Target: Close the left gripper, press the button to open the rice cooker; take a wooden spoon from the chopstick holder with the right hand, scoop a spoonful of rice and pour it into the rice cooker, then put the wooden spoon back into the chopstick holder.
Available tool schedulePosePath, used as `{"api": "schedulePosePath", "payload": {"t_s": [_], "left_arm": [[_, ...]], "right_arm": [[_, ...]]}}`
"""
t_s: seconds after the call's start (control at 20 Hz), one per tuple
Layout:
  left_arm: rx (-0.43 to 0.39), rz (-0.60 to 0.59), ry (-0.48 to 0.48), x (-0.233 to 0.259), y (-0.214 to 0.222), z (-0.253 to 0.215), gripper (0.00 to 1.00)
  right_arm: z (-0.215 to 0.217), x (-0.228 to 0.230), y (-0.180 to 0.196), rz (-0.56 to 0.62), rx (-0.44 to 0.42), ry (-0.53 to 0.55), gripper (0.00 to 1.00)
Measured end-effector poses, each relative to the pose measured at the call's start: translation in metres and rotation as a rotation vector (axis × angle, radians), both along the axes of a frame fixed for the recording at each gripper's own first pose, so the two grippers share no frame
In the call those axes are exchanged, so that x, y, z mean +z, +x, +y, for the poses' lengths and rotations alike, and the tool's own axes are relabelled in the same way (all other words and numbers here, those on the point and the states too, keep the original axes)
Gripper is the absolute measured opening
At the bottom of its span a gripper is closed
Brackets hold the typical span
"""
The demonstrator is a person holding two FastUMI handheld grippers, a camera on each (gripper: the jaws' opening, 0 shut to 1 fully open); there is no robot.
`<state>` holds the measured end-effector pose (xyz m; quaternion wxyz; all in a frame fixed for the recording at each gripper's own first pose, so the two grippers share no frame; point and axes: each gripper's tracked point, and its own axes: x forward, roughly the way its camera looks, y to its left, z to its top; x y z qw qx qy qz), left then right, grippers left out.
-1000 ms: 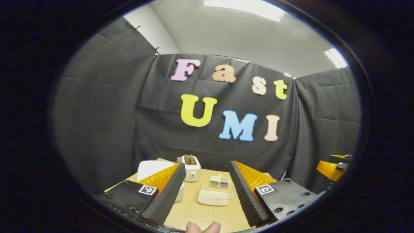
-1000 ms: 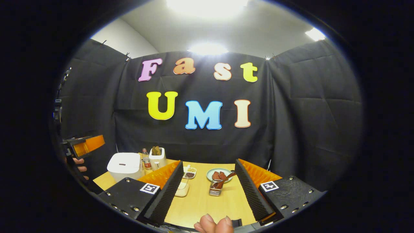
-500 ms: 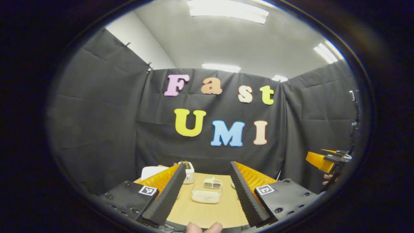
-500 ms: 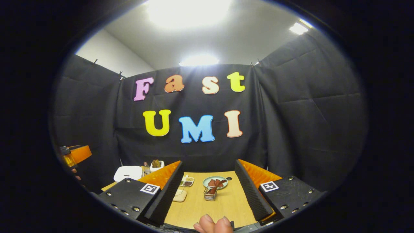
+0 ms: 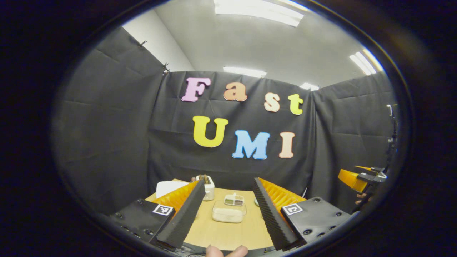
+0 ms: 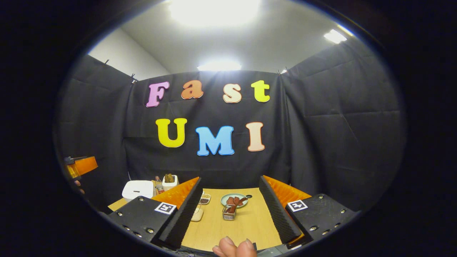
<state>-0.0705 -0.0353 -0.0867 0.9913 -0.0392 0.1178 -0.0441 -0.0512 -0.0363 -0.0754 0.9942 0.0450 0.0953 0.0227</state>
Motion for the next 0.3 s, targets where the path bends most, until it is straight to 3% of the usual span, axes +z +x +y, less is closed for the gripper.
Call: {"api": "schedulePosePath", "payload": {"t_s": [0.3], "left_arm": [[0.008,-0.007,0.004,-0.0003,0.0030,0.0091,0.94]], "right_arm": [[0.0083,0.0005,-0.0008,0.015,0.001,0.011,0.97]]}}
